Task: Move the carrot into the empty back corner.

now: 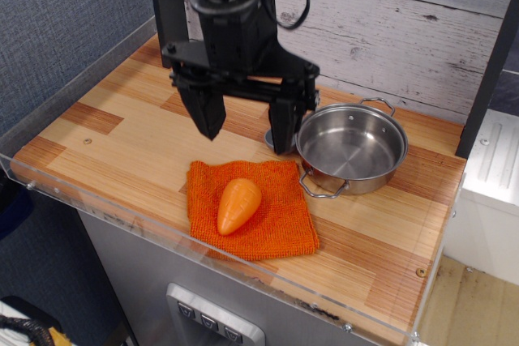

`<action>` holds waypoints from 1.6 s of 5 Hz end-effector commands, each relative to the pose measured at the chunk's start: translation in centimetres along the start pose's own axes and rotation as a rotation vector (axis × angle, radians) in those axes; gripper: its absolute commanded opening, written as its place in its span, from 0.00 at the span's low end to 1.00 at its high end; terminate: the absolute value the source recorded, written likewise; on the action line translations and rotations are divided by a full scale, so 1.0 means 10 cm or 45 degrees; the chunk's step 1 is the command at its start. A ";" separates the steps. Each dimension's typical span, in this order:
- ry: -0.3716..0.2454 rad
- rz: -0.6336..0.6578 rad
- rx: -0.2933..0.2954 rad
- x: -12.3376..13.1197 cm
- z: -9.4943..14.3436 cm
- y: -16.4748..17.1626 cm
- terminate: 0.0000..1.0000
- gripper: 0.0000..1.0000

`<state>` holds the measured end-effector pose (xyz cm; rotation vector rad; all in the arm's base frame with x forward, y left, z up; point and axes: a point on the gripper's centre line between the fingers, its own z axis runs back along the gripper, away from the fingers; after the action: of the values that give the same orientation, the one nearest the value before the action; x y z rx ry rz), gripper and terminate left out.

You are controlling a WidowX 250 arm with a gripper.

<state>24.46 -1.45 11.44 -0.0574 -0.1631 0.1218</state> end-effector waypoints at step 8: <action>0.069 0.036 0.115 -0.06 -0.87 0.15 0.00 0.00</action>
<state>24.80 -0.44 2.00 0.0263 -0.0719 0.1611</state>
